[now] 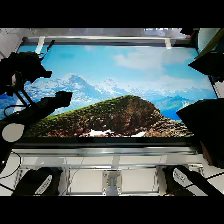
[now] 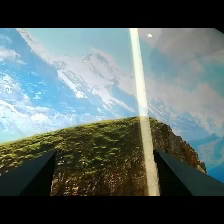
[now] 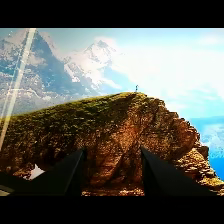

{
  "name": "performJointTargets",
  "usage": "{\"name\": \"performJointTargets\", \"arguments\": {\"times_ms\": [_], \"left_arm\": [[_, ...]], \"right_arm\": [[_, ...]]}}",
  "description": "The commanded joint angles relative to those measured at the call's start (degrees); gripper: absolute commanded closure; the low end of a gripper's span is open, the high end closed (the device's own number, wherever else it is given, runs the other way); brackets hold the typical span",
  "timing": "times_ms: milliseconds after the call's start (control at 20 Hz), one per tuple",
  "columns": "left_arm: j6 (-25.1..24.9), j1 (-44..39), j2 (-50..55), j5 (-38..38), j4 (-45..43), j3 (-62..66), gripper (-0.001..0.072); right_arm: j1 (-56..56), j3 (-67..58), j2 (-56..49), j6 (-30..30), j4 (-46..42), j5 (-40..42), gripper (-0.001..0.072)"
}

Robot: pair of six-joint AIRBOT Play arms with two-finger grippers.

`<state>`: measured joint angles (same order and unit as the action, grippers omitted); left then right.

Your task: Fold the clothes and pants, and hang the long-sleeved shirts on hangers.

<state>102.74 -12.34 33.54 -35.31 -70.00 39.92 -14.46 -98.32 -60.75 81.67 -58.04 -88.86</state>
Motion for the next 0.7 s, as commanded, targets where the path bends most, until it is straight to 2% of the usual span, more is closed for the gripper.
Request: {"name": "performJointTargets", "arguments": {"times_ms": [0, 450, 650], "left_arm": [[0.0, 0.0, 0.0, 0.0, 0.0, 0.0, 0.0005], [0.0, 0.0, 0.0, 0.0, 0.0, 0.0, 0.0005], [0.0, 0.1, 1.2, 2.4, -0.3, -0.1, 0.0004]], "right_arm": [[0.3, 0.0, -0.7, 0.1, -0.7, 0.0, 0.0327], [0.3, 0.0, -1.4, 0.1, -0.7, 0.4, 0.0327], [0.3, 0.0, -1.4, 0.1, -0.7, 0.0, 0.0327]]}}
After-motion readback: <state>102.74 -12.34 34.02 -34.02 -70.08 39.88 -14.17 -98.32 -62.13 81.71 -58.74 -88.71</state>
